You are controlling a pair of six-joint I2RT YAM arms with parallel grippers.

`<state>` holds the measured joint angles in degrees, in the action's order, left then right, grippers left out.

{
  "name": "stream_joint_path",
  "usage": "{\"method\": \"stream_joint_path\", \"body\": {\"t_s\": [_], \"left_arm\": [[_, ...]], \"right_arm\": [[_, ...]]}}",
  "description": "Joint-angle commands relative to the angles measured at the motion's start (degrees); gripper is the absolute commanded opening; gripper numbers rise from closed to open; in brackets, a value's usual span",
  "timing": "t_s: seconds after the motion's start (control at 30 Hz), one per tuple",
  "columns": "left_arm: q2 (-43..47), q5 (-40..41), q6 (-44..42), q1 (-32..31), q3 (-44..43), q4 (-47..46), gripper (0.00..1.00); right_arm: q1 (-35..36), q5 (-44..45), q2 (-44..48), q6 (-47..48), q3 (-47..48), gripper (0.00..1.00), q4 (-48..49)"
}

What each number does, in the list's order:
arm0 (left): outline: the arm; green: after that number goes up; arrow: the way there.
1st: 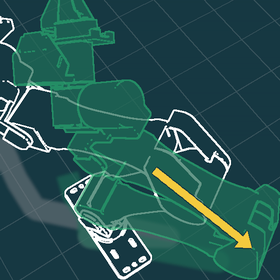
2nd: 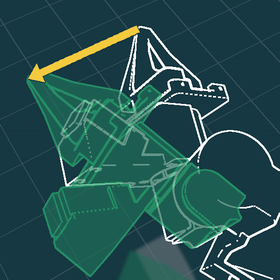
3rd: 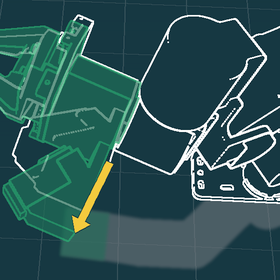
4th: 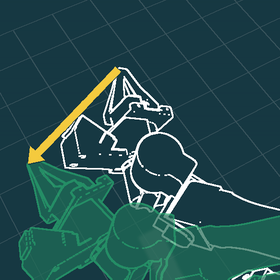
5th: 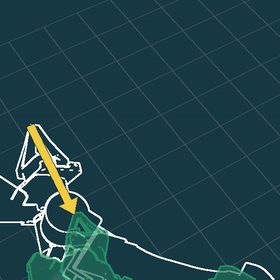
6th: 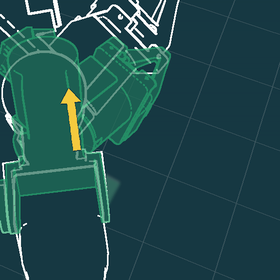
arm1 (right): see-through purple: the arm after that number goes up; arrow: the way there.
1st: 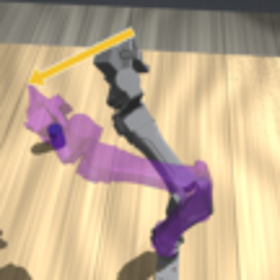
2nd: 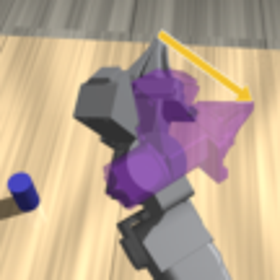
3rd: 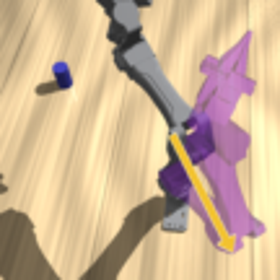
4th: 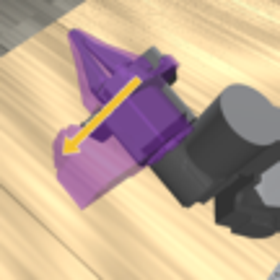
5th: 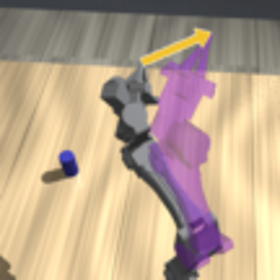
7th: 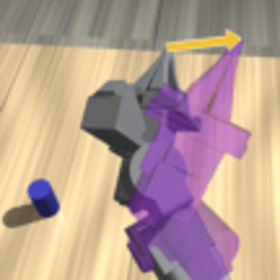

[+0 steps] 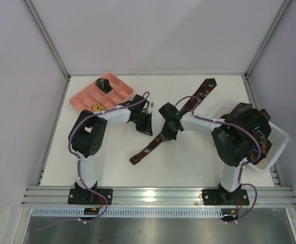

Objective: Roll the ties
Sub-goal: Flatten the tie

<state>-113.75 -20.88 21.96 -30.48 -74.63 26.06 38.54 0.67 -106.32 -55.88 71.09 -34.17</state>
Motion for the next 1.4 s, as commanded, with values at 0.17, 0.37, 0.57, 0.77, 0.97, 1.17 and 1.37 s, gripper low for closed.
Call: {"method": "stream_joint_path", "body": {"t_s": [0.17, 0.37, 0.57, 0.77, 0.97, 1.17, 1.37], "left_arm": [[-2.1, -3.4, -2.5, -0.3, -1.3, 1.4, 0.13], [-2.0, -3.1, -3.1, -0.3, -1.8, 1.9, 0.13], [-2.2, -5.1, -2.5, -0.3, -2.0, 1.5, 0.13], [-2.2, -6.2, -2.4, -0.4, -1.4, 1.8, 0.14], [-1.6, -6.8, -1.6, -1.8, -0.2, 1.4, 0.14], [1.0, -3.1, -3.1, -2.0, 2.6, -0.7, 0.13], [5.4, 2.9, -4.4, -0.4, -0.1, 4.7, 0.13]], "right_arm": [[1.9, -0.1, -3.5, -2.4, 1.9, 0.0, 3.6], [2.1, 1.1, -1.4, -1.1, 1.6, 0.0, 1.1], [2.8, 2.4, 5.9, 0.7, -7.1, 0.0, 1.4], [5.0, 4.0, 5.7, 1.8, -9.4, 0.0, 4.4], [5.7, 3.2, -0.4, 2.4, -4.4, 0.0, 6.0], [5.7, 1.7, -1.5, 3.2, -3.0, 0.0, 6.4], [5.8, 1.4, 4.4, 10.0, -5.5, 0.0, 2.3]]}}
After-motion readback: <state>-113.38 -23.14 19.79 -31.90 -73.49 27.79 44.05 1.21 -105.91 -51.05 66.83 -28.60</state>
